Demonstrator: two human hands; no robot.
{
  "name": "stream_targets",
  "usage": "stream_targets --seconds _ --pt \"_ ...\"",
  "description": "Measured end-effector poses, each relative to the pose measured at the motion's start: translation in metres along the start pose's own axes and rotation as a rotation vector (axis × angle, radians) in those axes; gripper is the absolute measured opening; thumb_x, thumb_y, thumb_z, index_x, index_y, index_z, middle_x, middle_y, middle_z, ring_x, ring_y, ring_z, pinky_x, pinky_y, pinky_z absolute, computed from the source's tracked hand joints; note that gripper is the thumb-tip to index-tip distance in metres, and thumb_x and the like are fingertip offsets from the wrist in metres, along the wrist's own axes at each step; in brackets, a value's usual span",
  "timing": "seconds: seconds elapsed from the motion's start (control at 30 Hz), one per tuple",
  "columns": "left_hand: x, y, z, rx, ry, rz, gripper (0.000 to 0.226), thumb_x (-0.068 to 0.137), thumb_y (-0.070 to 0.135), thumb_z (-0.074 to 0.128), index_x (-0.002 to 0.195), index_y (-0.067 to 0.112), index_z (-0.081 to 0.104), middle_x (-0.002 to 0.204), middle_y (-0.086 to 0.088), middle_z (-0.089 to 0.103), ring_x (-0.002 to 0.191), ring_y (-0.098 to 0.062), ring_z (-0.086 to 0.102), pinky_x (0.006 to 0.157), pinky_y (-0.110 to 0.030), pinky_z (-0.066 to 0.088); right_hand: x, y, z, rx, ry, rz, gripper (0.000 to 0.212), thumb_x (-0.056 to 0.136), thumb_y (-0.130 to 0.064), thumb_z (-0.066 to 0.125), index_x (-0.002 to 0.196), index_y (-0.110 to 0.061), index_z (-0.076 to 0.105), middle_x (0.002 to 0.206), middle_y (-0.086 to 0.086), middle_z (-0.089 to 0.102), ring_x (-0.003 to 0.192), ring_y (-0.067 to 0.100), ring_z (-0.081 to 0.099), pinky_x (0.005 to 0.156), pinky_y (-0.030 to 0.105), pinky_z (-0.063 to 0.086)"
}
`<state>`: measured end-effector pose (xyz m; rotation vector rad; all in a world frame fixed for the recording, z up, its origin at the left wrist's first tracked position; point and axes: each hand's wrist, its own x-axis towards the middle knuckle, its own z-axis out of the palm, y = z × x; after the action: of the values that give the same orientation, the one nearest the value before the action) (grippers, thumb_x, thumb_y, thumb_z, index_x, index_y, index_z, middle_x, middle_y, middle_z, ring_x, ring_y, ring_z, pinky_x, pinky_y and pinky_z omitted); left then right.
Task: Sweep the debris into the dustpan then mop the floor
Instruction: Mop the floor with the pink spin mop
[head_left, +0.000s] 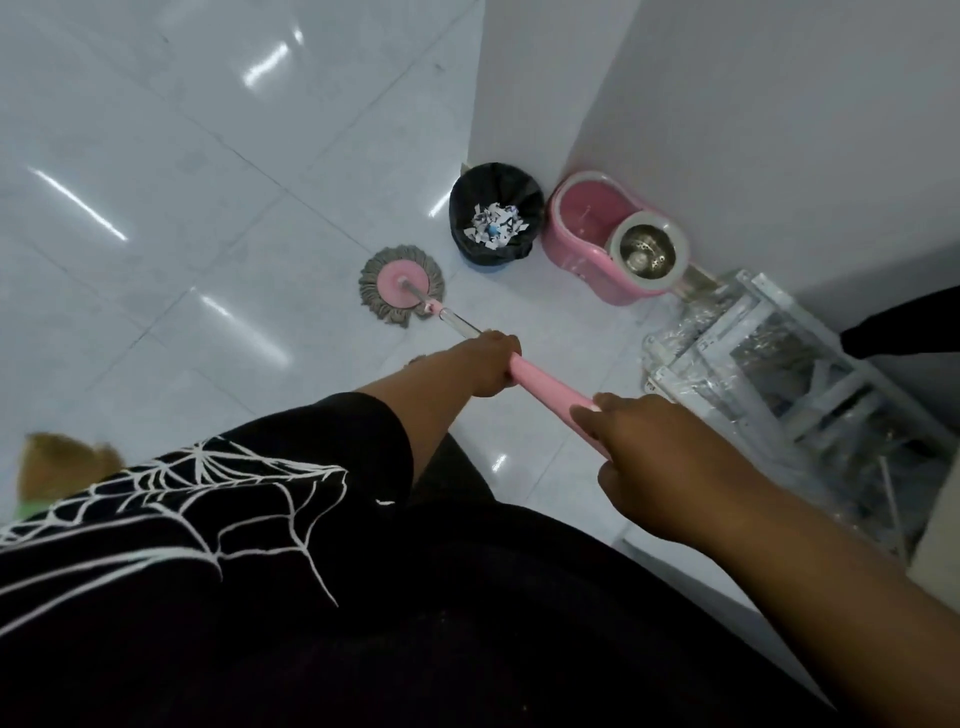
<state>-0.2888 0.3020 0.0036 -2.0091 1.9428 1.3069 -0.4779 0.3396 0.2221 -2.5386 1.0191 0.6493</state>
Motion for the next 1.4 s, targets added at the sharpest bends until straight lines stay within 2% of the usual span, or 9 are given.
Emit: stream_targets --seconds 0.1,0.23,0.33,0.57,0.7,0.83,1.03,1.23,1.4 --pt "-0.006 0.011 0.010 0.033 -0.020 0.011 0.038 0.091 0.028 0.064 0.122 0.013 0.051 0.121 -0.013 0.053 0.104 -0.026 0.059 0.094 -0.042 0.049 -0.017 -0.002 0.008 -0.022 0.010 0.001 0.030 0.089 -0.020 0.052 0.119 -0.022 0.054 0.093 -0.004 0.049 0.072 0.016 0.044 0.050 0.019 0.018" --pt "-0.008 -0.001 0.008 0.041 -0.017 0.030 0.035 0.091 0.028 0.064 0.121 0.014 0.052 0.121 -0.012 0.053 0.102 -0.025 0.058 0.092 -0.039 0.049 -0.011 -0.008 0.013 -0.027 0.017 -0.016 0.030 0.089 -0.021 0.051 0.118 -0.022 0.053 0.094 -0.003 0.051 0.071 0.017 0.042 0.062 0.024 0.030" --pt "-0.001 -0.012 -0.003 0.005 0.012 0.019 0.035 0.091 0.026 0.064 0.122 0.013 0.052 0.124 -0.013 0.051 0.103 -0.026 0.058 0.093 -0.039 0.049 0.008 -0.006 0.006 -0.028 0.015 -0.009 0.030 0.088 -0.022 0.053 0.118 -0.022 0.056 0.106 0.001 0.060 0.076 0.019 0.054 0.065 0.024 0.035" --pt "0.040 -0.071 -0.070 -0.077 0.106 -0.025 0.038 0.090 0.017 0.063 0.126 0.009 0.051 0.133 -0.015 0.044 0.113 -0.031 0.056 0.102 -0.042 0.043 0.105 -0.018 -0.038 -0.040 -0.002 -0.002 0.036 0.088 -0.019 0.054 0.124 -0.019 0.058 0.110 0.006 0.063 0.081 0.023 0.060 0.073 0.032 0.052" --pt "0.071 -0.126 -0.127 -0.087 0.129 -0.028 0.037 0.089 0.013 0.061 0.125 0.010 0.052 0.133 -0.014 0.046 0.121 -0.030 0.051 0.106 -0.040 0.039 0.180 -0.036 -0.071 -0.018 0.025 0.001 0.035 0.089 -0.020 0.055 0.123 -0.019 0.057 0.109 0.007 0.063 0.069 0.020 0.050 0.063 0.027 0.043" --pt "0.098 -0.177 -0.183 -0.074 0.146 -0.079 0.038 0.089 0.013 0.061 0.126 0.014 0.052 0.136 -0.012 0.044 0.117 -0.029 0.053 0.103 -0.038 0.043 0.253 -0.058 -0.098 -0.007 0.044 0.007 0.032 0.088 -0.018 0.054 0.120 -0.016 0.057 0.108 0.009 0.062 0.065 0.022 0.044 0.054 0.026 0.028" --pt "0.118 -0.227 -0.247 0.020 0.087 -0.061 0.040 0.088 0.017 0.066 0.125 0.011 0.053 0.131 -0.014 0.048 0.112 -0.030 0.056 0.102 -0.042 0.045 0.320 -0.086 -0.120 0.100 0.088 0.041 0.031 0.090 -0.020 0.056 0.119 -0.013 0.060 0.110 0.012 0.063 0.072 0.025 0.057 0.066 0.034 0.051" --pt "0.110 -0.232 -0.246 0.061 0.049 -0.065 0.046 0.087 0.017 0.067 0.130 0.010 0.050 0.134 -0.015 0.046 0.116 -0.031 0.055 0.103 -0.042 0.043 0.315 -0.103 -0.114 0.124 0.069 0.077 0.030 0.090 -0.017 0.054 0.119 -0.012 0.057 0.112 0.011 0.060 0.075 0.026 0.057 0.069 0.038 0.054" --pt "0.079 -0.215 -0.215 0.120 -0.017 -0.044 0.044 0.088 0.020 0.067 0.128 0.011 0.050 0.132 -0.014 0.048 0.114 -0.031 0.056 0.102 -0.042 0.044 0.271 -0.121 -0.091 0.146 0.054 0.118 0.030 0.089 -0.015 0.055 0.119 -0.015 0.056 0.105 0.006 0.058 0.068 0.019 0.047 0.061 0.029 0.043"
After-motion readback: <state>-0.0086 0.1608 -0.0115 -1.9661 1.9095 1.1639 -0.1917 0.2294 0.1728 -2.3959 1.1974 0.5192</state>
